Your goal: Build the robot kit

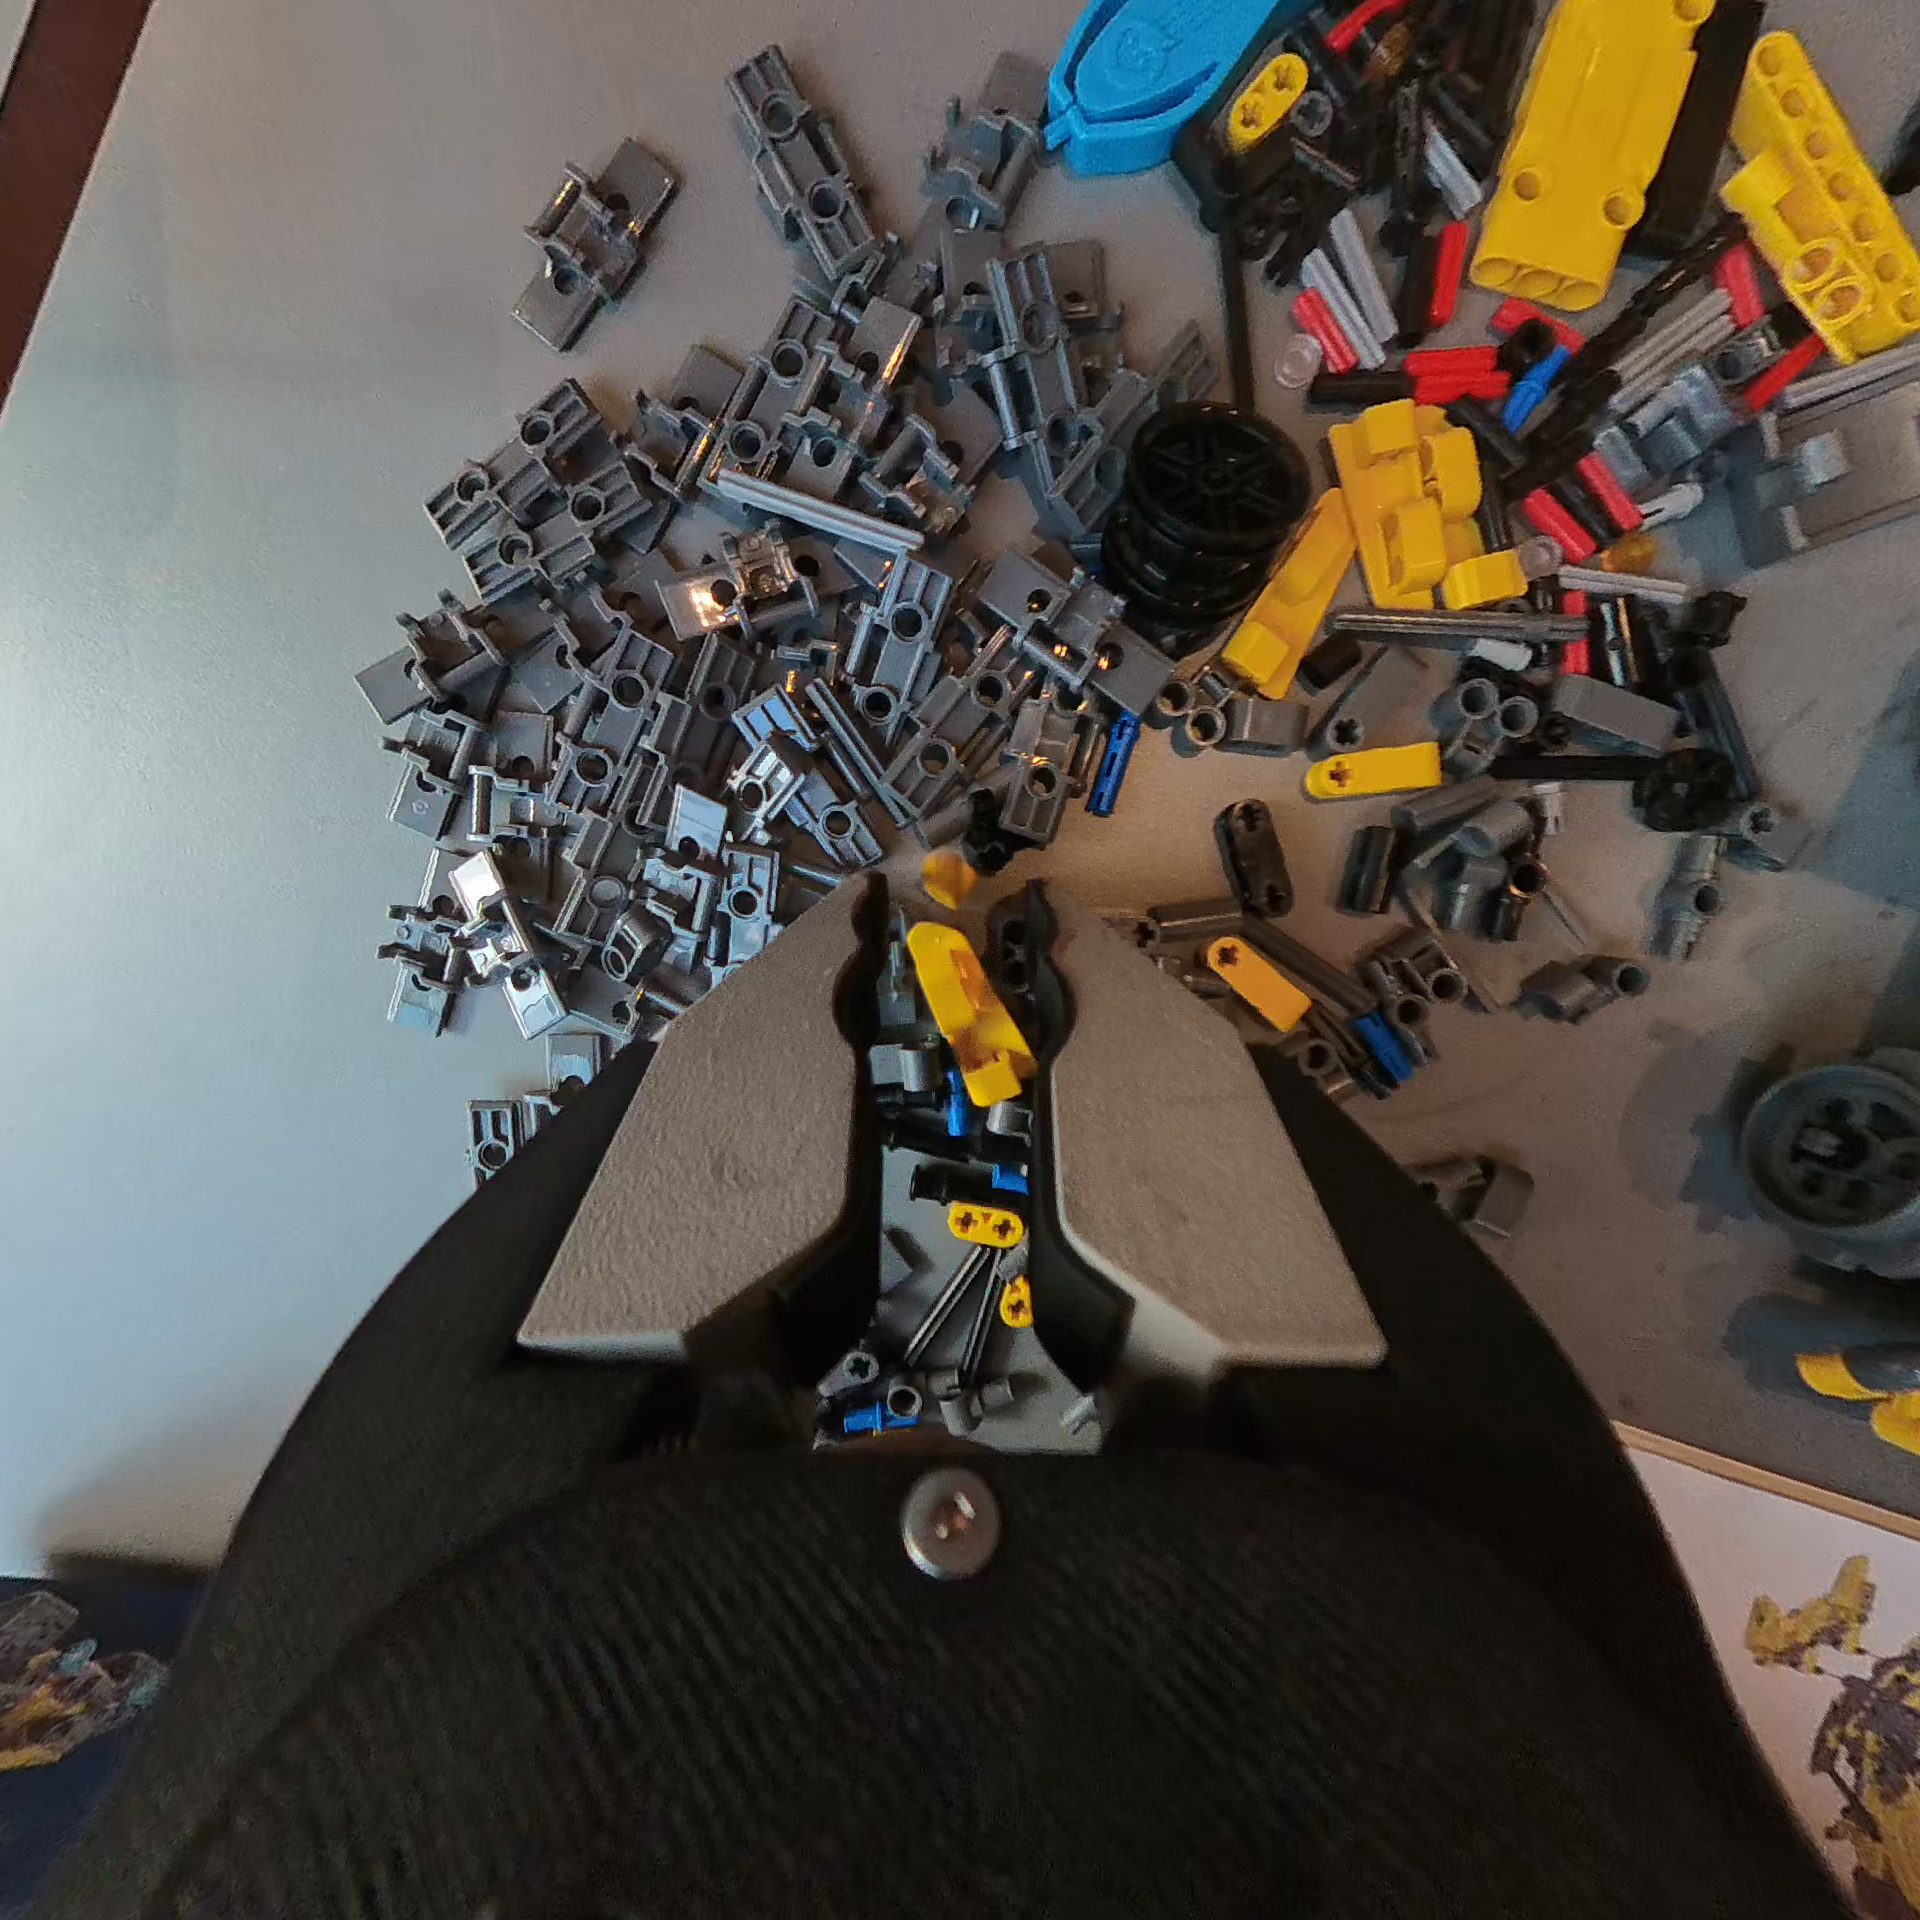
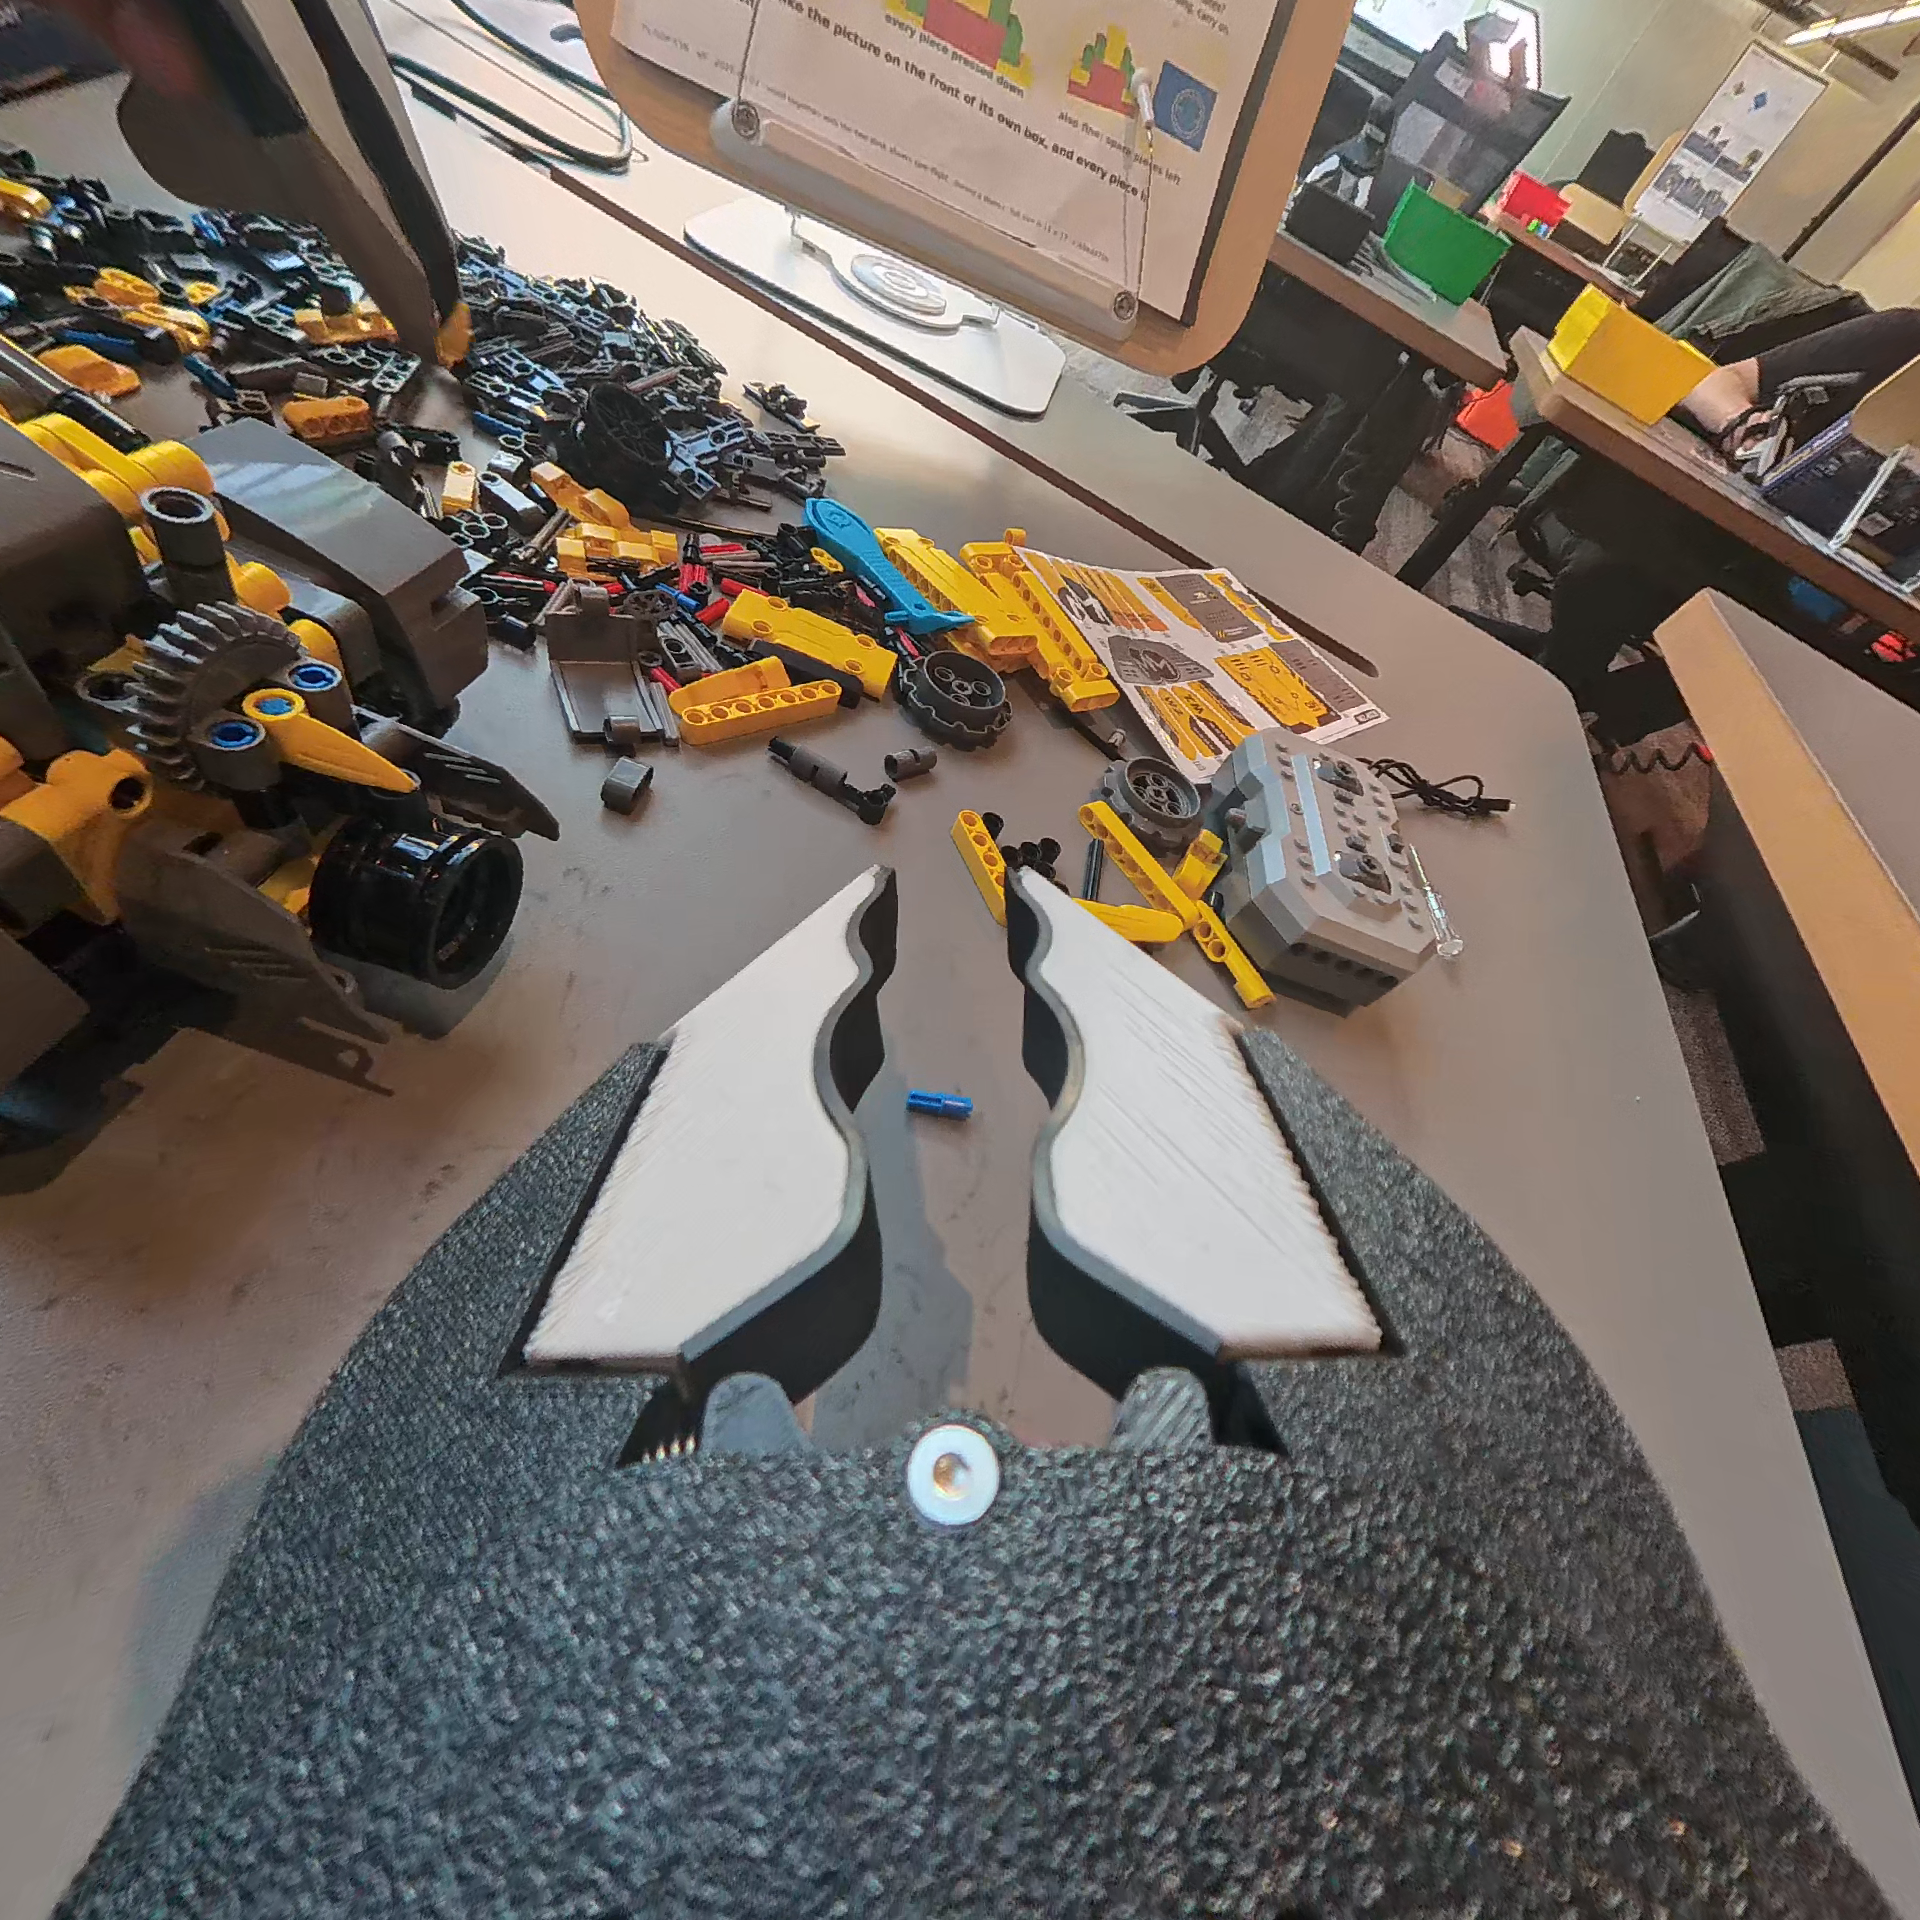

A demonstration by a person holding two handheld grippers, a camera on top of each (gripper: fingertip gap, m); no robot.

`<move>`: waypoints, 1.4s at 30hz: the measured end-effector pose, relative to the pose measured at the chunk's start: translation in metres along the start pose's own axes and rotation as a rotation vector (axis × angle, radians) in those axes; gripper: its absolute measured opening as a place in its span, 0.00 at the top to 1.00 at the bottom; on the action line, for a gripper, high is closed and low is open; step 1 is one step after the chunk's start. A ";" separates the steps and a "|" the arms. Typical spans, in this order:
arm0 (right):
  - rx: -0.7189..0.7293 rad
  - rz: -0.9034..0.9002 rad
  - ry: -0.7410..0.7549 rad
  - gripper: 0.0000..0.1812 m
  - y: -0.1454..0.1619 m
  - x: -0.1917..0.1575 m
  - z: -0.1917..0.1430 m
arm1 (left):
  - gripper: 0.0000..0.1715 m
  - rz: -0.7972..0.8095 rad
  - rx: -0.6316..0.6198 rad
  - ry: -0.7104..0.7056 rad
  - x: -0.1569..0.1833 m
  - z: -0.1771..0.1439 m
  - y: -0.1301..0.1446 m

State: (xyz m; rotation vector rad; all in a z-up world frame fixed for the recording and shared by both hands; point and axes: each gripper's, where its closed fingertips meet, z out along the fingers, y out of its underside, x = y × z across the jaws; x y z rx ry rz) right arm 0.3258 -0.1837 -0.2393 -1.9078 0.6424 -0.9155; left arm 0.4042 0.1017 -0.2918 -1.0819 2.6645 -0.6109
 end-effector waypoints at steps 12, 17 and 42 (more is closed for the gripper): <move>0.008 0.005 -0.005 0.92 -0.001 0.000 -0.001 | 0.91 -0.010 0.023 0.029 0.005 0.013 -0.005; 0.008 0.006 -0.009 0.92 -0.001 0.000 -0.001 | 0.98 0.010 0.024 0.043 0.008 0.008 -0.005; 0.005 -0.005 -0.009 0.94 -0.001 -0.002 -0.001 | 0.95 0.009 0.034 0.033 0.007 0.015 -0.007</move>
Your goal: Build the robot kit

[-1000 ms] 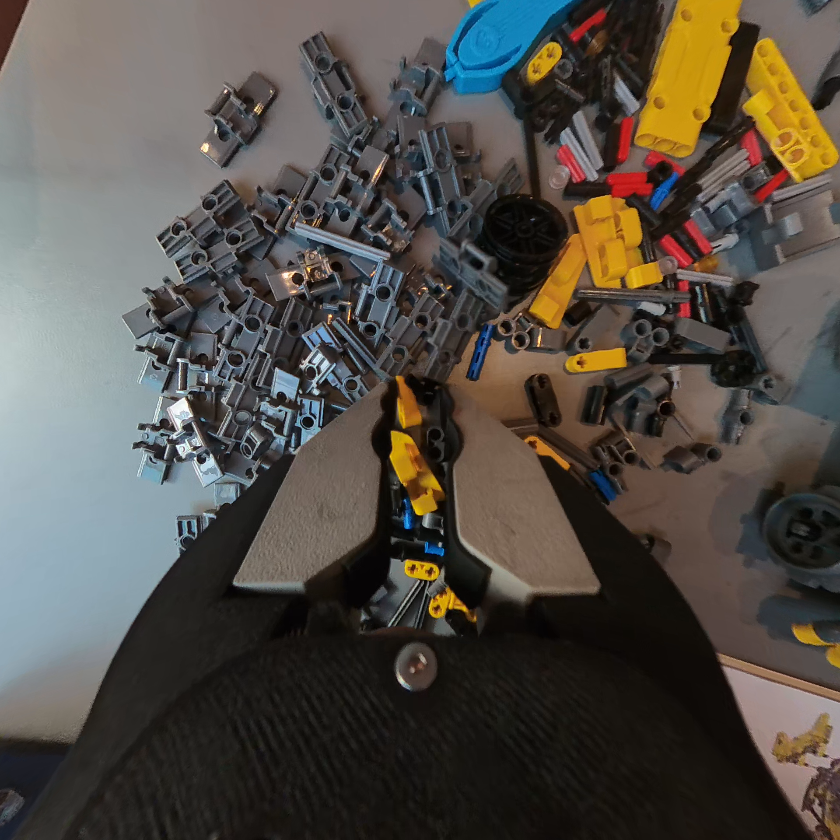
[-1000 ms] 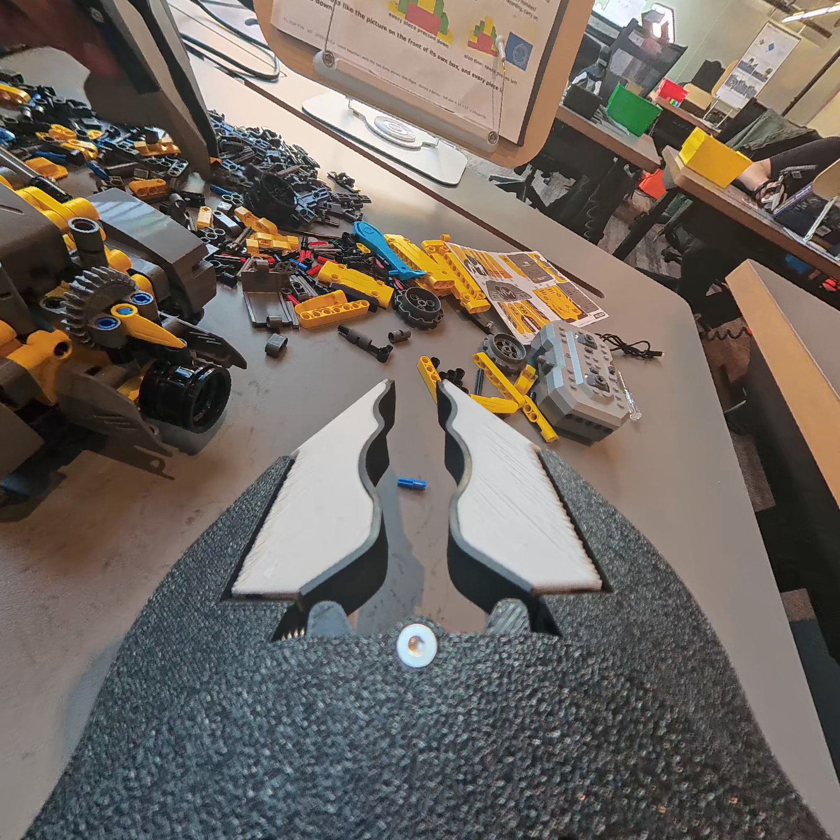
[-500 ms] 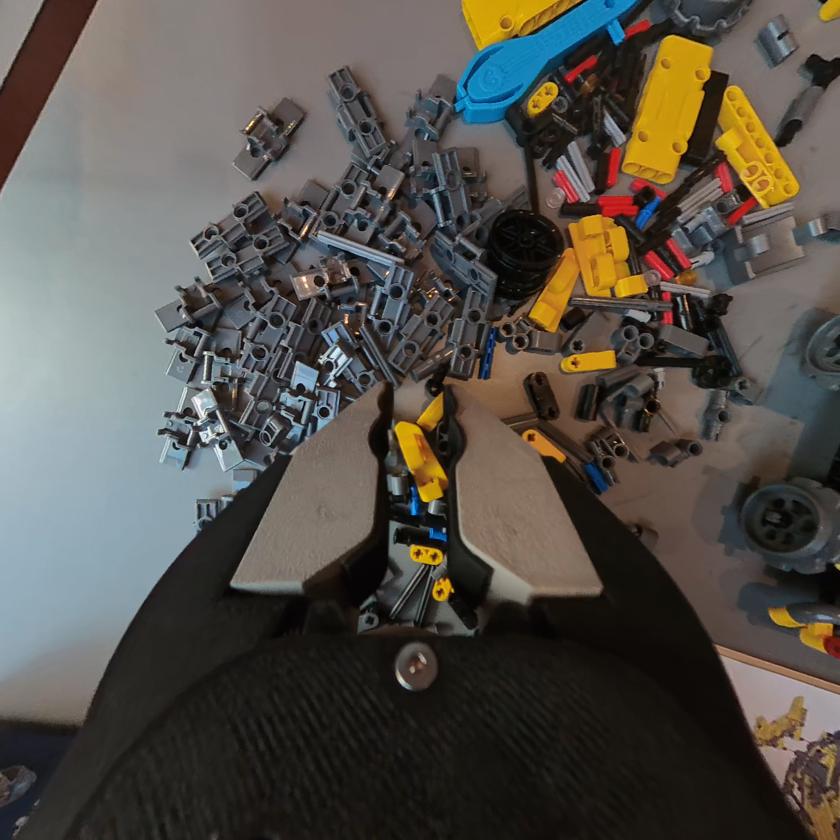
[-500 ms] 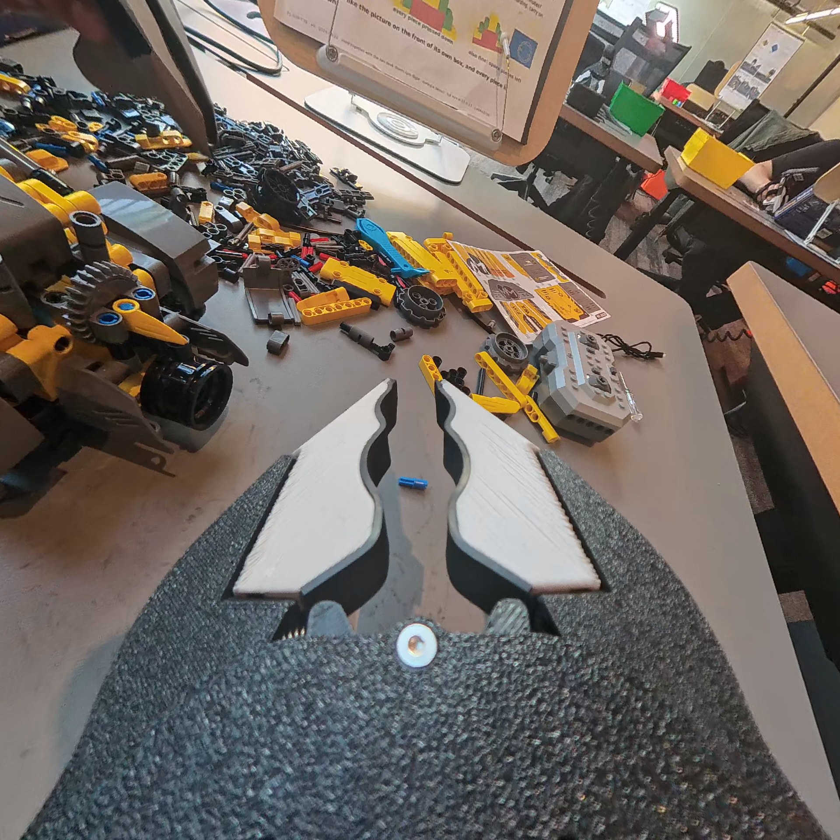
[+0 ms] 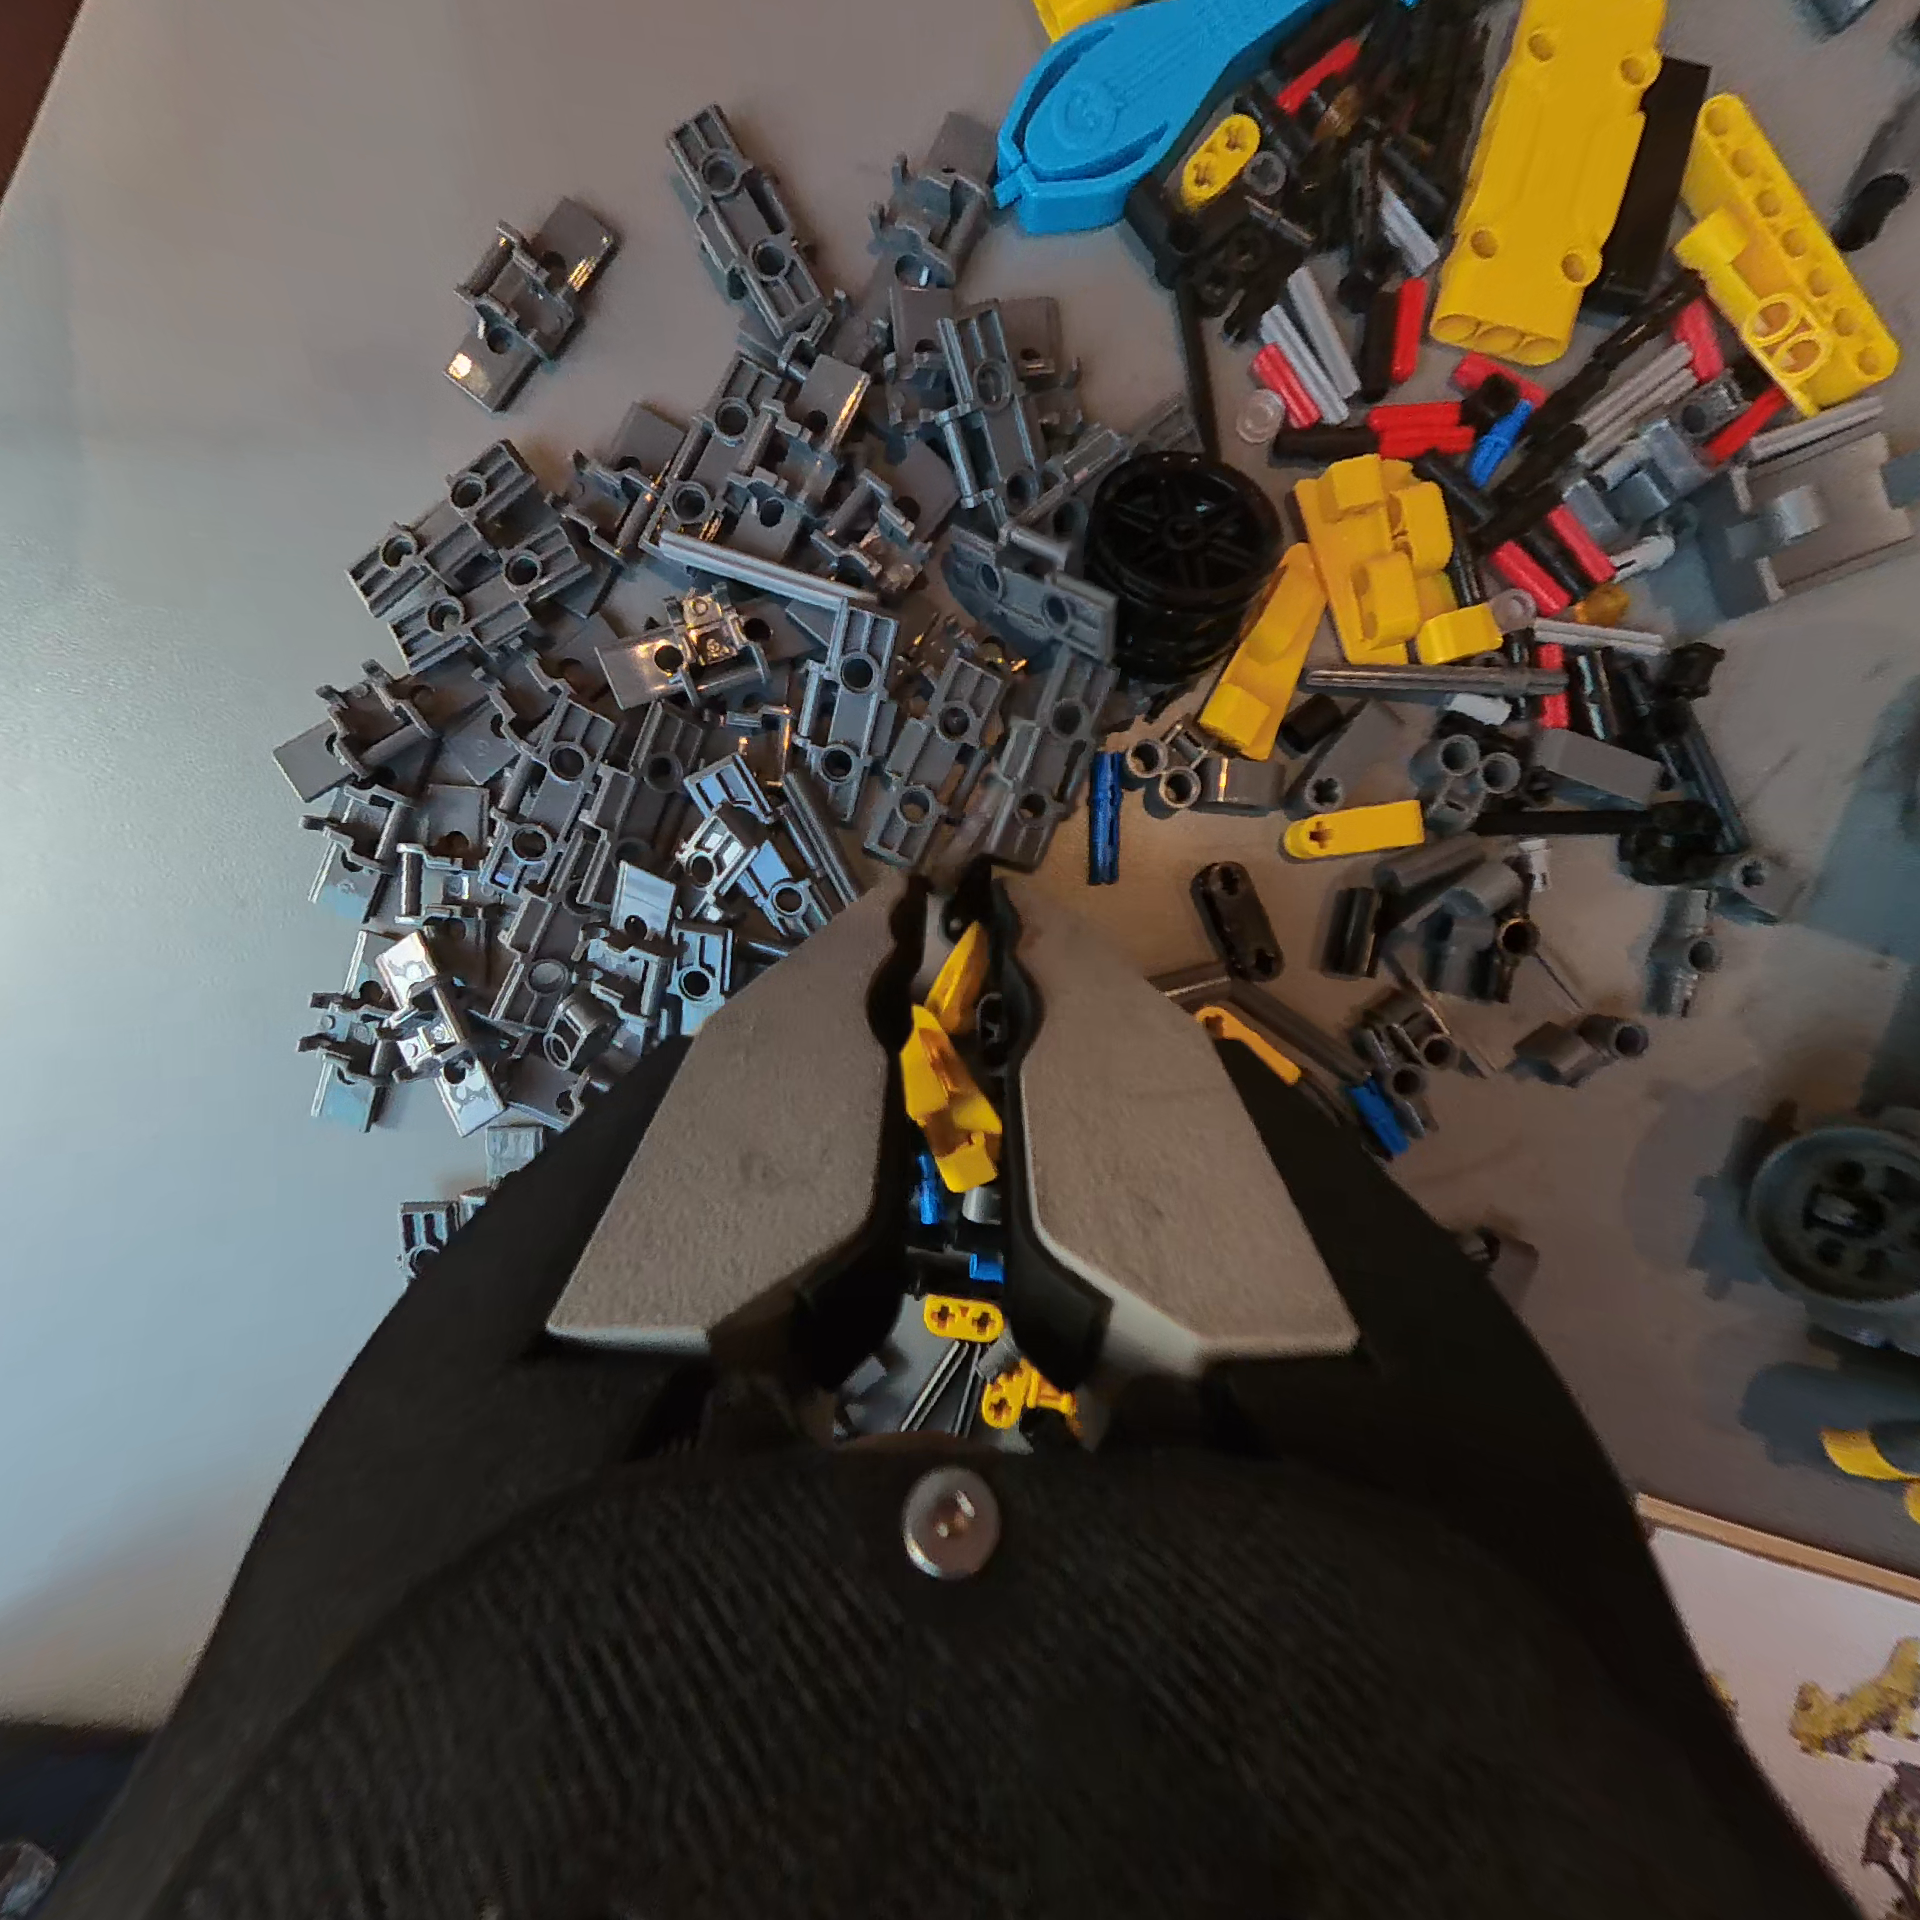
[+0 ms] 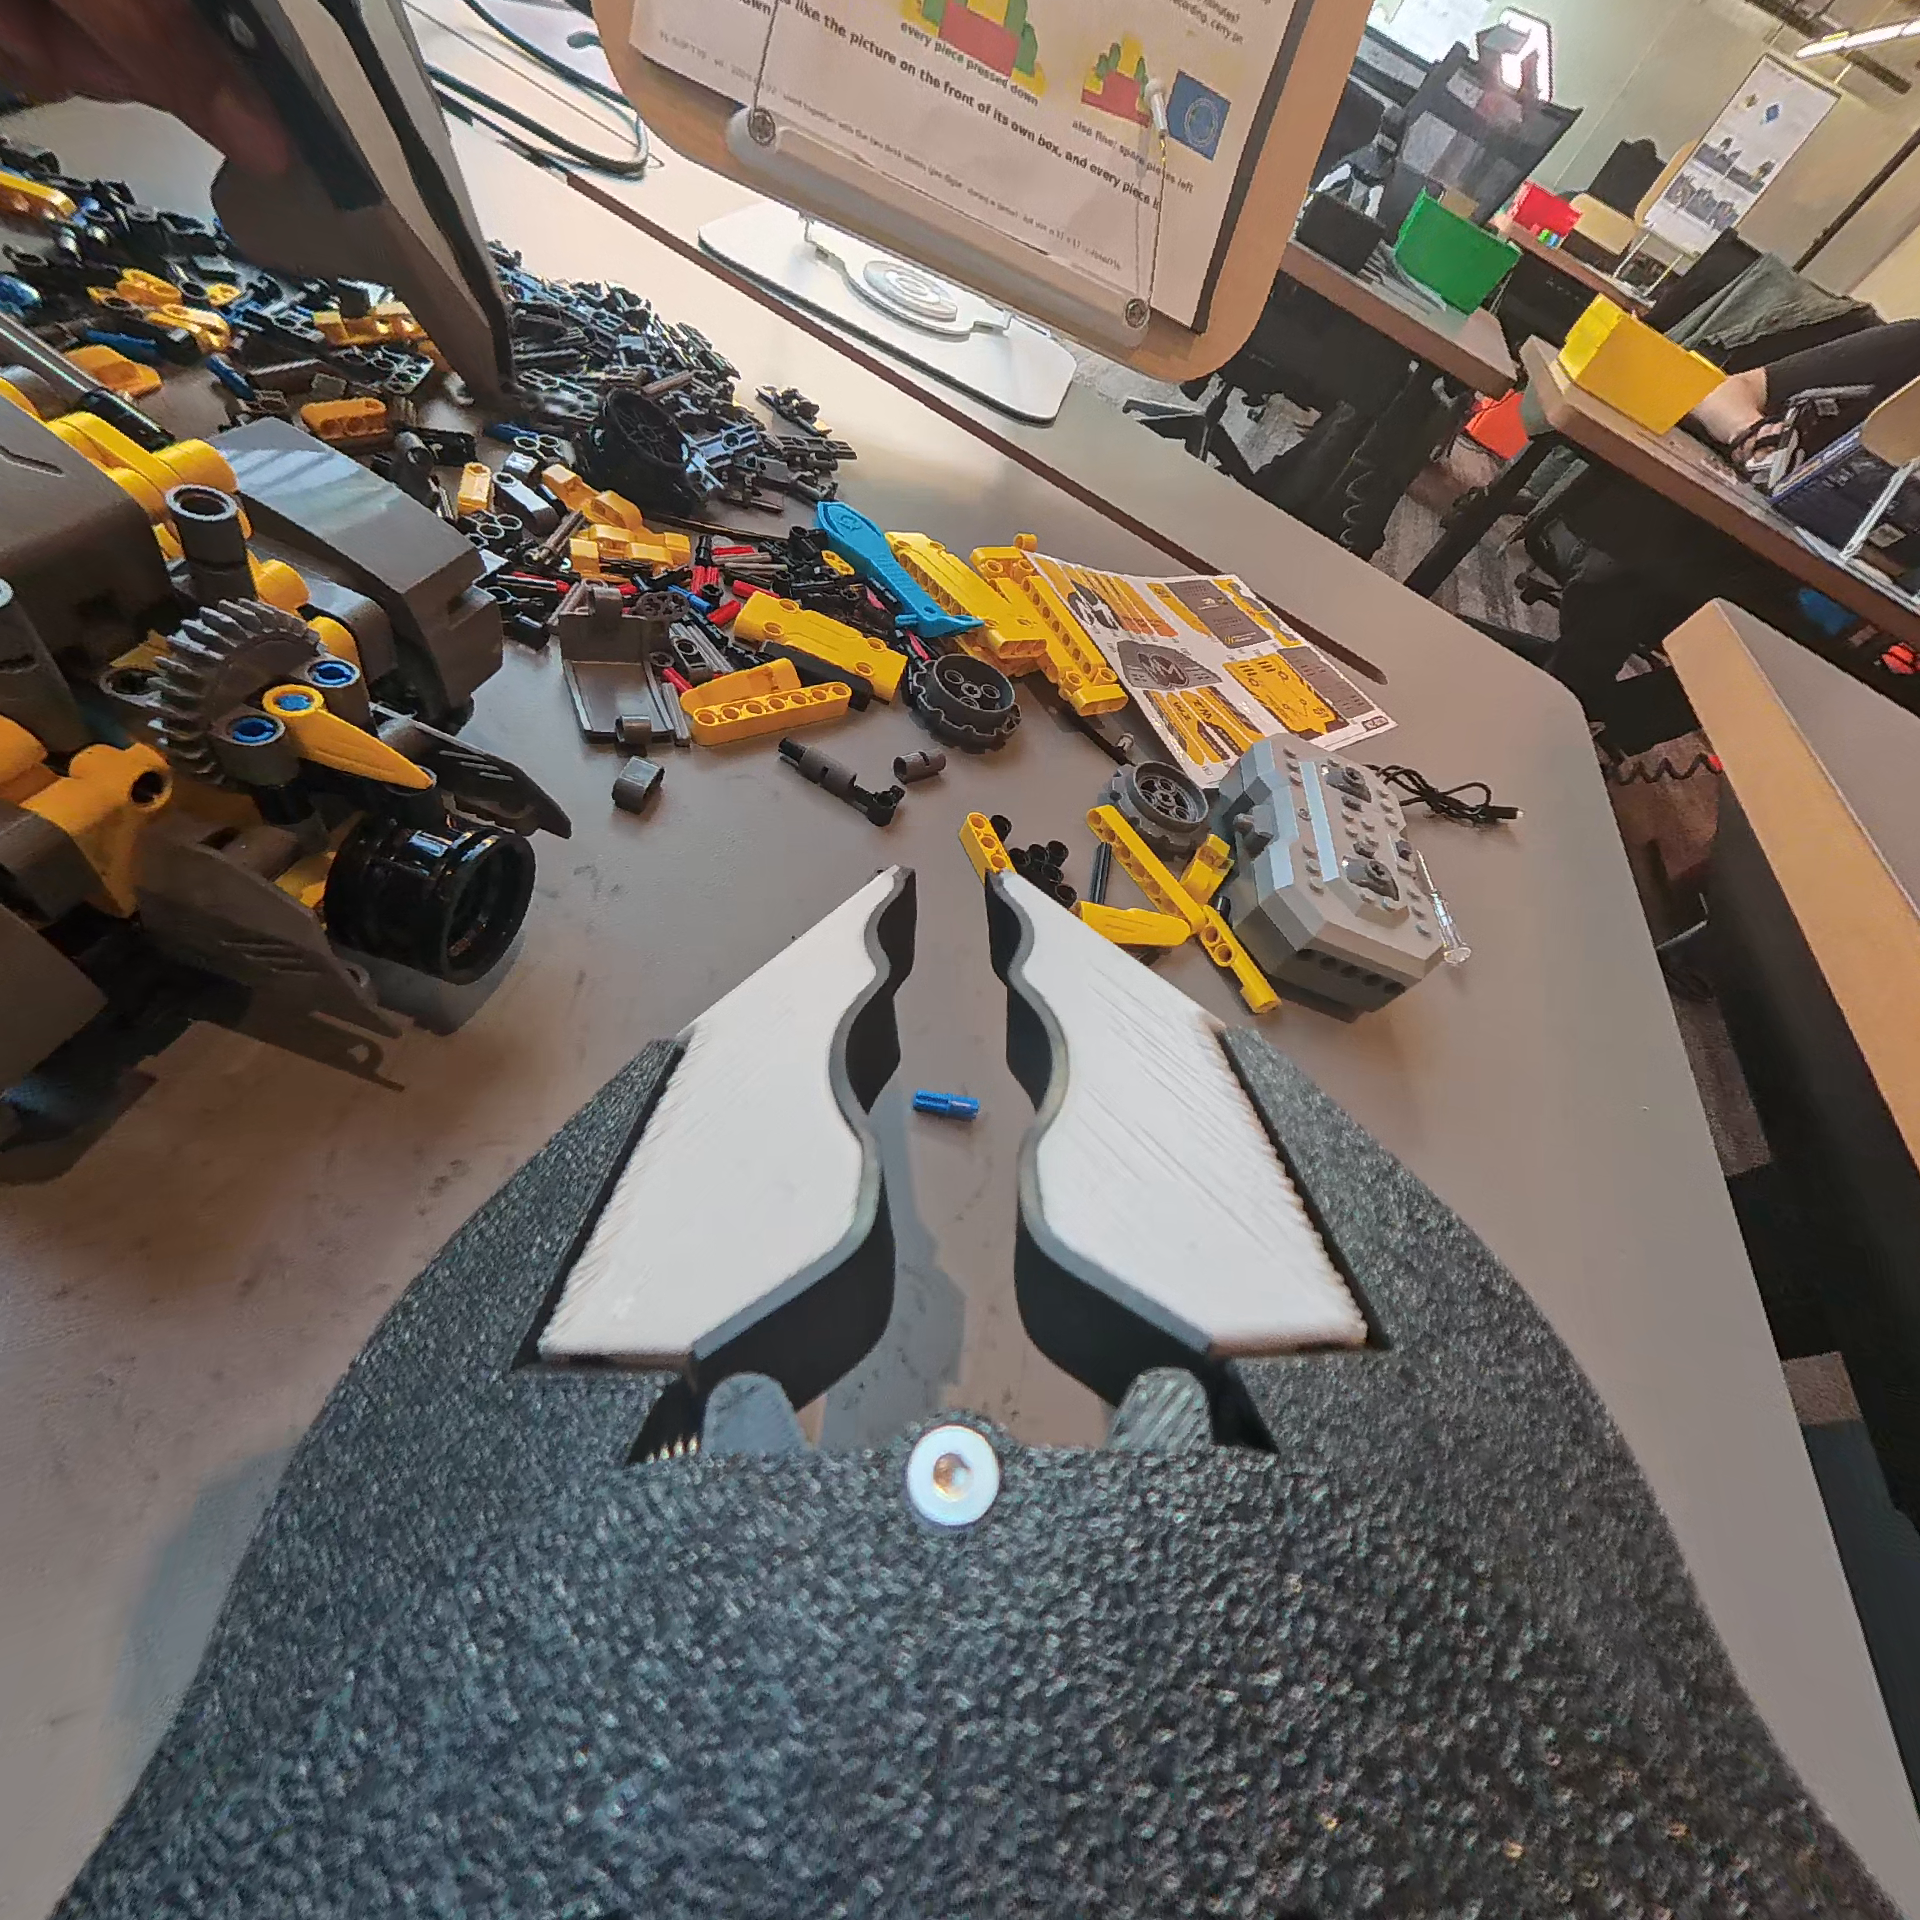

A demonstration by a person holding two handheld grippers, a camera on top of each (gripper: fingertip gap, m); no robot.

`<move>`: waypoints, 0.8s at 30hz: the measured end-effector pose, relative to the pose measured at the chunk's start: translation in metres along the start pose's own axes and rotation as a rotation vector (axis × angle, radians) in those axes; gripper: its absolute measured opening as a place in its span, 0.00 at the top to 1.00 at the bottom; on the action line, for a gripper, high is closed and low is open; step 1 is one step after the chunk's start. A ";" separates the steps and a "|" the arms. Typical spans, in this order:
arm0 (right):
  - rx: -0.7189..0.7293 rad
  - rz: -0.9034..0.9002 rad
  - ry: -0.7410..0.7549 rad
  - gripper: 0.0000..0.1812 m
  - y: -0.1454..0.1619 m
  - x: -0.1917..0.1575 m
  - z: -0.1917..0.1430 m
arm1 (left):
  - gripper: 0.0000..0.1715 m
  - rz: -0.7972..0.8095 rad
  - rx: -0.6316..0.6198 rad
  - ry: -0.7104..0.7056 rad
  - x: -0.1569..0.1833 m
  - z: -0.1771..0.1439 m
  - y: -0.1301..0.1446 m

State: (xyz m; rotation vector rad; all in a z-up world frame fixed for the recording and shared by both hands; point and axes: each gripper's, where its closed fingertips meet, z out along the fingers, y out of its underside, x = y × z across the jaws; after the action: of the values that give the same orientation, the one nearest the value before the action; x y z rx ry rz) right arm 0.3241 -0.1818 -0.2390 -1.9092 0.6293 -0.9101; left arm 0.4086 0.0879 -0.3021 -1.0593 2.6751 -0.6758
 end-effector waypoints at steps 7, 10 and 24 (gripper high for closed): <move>0.001 -0.002 -0.001 0.94 0.000 0.000 0.000 | 0.99 0.015 0.015 0.002 0.002 -0.010 -0.004; 0.002 -0.002 0.000 0.94 0.000 0.000 0.000 | 0.99 0.011 0.015 0.010 0.003 -0.011 -0.003; 0.072 0.121 0.077 0.99 -0.005 0.026 -0.012 | 0.99 0.118 0.167 0.057 0.051 -0.050 -0.048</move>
State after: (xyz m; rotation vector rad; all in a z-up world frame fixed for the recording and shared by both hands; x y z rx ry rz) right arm 0.3310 -0.2044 -0.2220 -1.7600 0.7398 -0.9199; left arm 0.3840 0.0398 -0.2354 -0.8451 2.6476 -0.8993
